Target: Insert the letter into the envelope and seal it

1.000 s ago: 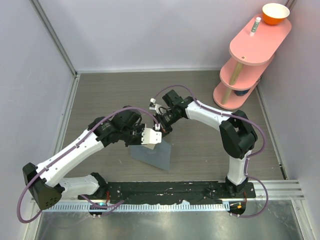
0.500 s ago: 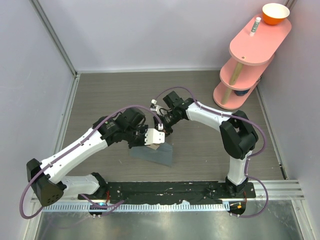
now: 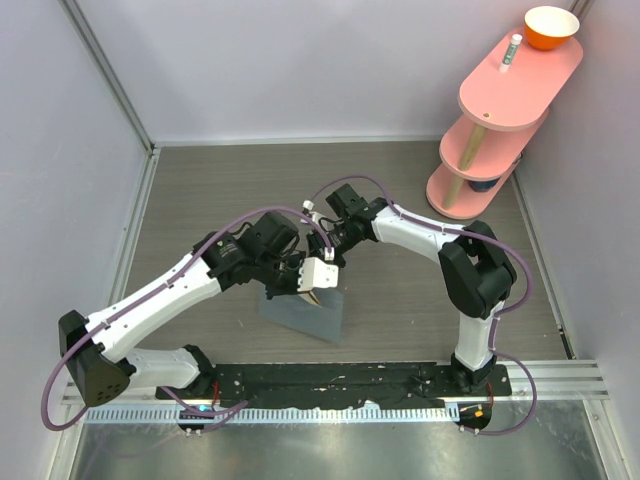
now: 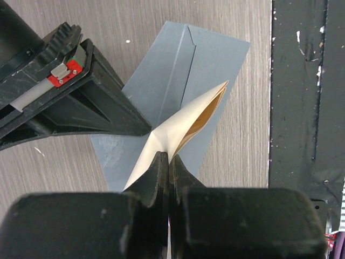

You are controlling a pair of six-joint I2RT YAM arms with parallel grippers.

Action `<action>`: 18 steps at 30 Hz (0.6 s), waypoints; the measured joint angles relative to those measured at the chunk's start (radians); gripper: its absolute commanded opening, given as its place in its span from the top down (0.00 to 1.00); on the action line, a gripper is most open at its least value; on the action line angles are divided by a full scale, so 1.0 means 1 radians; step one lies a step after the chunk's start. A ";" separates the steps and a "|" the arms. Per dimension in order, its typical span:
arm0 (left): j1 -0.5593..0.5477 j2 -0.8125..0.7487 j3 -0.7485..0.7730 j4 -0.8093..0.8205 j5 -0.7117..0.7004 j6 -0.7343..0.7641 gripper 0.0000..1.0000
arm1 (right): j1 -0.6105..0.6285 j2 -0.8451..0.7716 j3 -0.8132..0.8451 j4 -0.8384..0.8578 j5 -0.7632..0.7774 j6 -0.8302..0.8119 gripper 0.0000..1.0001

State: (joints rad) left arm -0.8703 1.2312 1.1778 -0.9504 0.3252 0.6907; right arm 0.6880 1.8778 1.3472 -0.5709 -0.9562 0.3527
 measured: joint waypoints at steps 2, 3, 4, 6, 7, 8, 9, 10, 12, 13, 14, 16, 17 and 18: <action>0.000 0.000 0.000 0.000 0.018 -0.005 1.00 | 0.000 0.000 -0.001 0.005 -0.007 0.000 0.99; 0.000 0.000 0.000 0.000 0.027 -0.007 1.00 | 0.000 0.000 -0.002 0.008 -0.012 -0.002 0.99; 0.000 0.000 0.000 -0.001 0.038 -0.007 1.00 | 0.000 -0.002 -0.003 0.009 -0.016 -0.011 0.99; 0.000 0.000 0.002 -0.009 0.050 -0.006 1.00 | 0.000 -0.005 -0.005 0.001 -0.020 -0.037 0.99; 0.000 0.000 0.005 -0.013 0.055 -0.004 1.00 | 0.000 -0.007 -0.004 -0.011 -0.023 -0.068 0.99; 0.000 0.000 0.012 -0.025 0.063 -0.001 1.00 | 0.000 -0.010 -0.004 -0.032 -0.024 -0.101 0.99; 0.000 0.000 0.019 -0.035 0.072 0.000 1.00 | 0.000 -0.013 -0.003 -0.056 -0.024 -0.138 0.99; 0.000 0.000 0.032 -0.055 0.092 0.003 1.00 | 0.000 -0.015 -0.002 -0.079 -0.023 -0.174 0.99; 0.000 0.000 0.065 -0.091 0.125 0.016 1.00 | 0.000 -0.015 0.007 -0.129 -0.020 -0.250 0.99; 0.000 0.000 0.079 -0.104 0.136 0.021 1.00 | 0.000 -0.015 0.009 -0.146 -0.017 -0.277 0.99; 0.001 0.000 0.093 -0.119 0.148 0.025 1.00 | 0.000 -0.015 0.013 -0.168 -0.014 -0.308 0.99; 0.002 -0.003 0.115 -0.141 0.162 0.035 1.00 | 0.000 -0.015 0.018 -0.202 -0.009 -0.358 0.99; 0.002 -0.006 0.118 -0.146 0.169 0.042 1.00 | 0.000 -0.015 0.021 -0.216 -0.008 -0.380 0.99; 0.002 -0.010 0.119 -0.149 0.171 0.048 1.00 | 0.000 -0.015 0.024 -0.229 -0.008 -0.402 0.99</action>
State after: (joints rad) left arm -0.8680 1.2213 1.2964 -1.0996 0.4957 0.7383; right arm 0.6880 1.8629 1.3716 -0.7994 -0.9638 -0.0494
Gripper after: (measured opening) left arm 0.010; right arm 0.030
